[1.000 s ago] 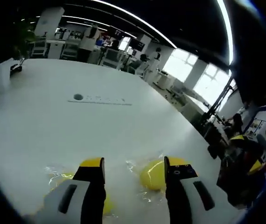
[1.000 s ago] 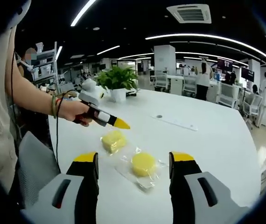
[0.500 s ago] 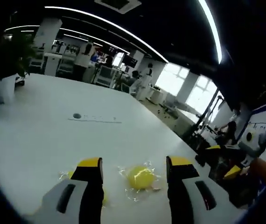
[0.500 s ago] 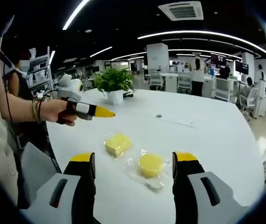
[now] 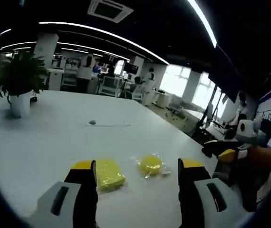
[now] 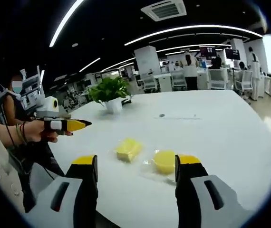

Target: Compare the silicone blocks by pressing each to a similar depth, holding the contact briefly, and releasing to observe deformation and rebound differences across the visible hardness samples.

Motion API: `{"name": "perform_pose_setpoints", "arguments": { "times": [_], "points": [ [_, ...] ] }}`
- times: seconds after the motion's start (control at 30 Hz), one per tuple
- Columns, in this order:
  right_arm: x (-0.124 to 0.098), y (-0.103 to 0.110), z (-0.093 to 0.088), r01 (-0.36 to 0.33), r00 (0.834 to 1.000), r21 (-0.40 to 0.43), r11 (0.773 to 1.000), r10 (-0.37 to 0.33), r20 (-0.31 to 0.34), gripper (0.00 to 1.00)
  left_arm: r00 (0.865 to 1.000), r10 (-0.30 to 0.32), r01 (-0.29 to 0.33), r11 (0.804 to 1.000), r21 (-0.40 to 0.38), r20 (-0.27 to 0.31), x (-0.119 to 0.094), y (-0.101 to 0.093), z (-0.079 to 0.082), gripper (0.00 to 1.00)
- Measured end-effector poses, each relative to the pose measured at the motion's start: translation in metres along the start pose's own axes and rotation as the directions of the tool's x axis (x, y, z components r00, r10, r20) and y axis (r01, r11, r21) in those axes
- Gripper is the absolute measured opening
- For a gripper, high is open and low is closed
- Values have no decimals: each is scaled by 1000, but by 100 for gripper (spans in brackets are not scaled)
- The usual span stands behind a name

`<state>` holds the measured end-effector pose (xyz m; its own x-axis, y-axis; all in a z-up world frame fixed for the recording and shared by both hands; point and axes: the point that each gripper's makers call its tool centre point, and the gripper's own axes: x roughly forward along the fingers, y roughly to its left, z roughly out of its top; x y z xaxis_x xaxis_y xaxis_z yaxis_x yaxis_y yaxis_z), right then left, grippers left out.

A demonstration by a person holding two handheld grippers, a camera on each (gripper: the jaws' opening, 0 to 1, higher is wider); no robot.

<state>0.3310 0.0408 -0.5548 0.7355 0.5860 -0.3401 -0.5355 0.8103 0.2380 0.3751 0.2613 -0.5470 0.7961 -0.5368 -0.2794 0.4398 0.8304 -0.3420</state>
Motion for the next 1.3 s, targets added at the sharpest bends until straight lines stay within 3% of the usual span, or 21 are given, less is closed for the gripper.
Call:
{"name": "perform_pose_setpoints", "arguments": {
  "times": [0.1,0.37,0.5,0.87,1.17,1.3],
  "points": [
    [-4,3,4,0,999,43,999,-1,42,64,999,17,-18,1000,5,45,-18,2,3,75],
    [-5,18,-6,-33,998,35,999,31,61,61,999,32,-33,999,22,35,-42,2,-12,83],
    [-8,19,-12,-37,998,39,999,35,58,59,997,42,-40,999,-37,59,-52,4,-17,81],
    [-12,26,-15,-46,997,48,998,43,59,54,997,45,-44,999,-20,56,-67,5,-21,66],
    [-15,28,-21,-40,997,64,997,36,62,52,999,27,-26,999,-18,19,-72,2,-32,65],
    [-16,28,-24,-33,998,65,997,30,50,49,1000,16,-17,999,33,20,-74,-3,-33,70]
  ]
}}
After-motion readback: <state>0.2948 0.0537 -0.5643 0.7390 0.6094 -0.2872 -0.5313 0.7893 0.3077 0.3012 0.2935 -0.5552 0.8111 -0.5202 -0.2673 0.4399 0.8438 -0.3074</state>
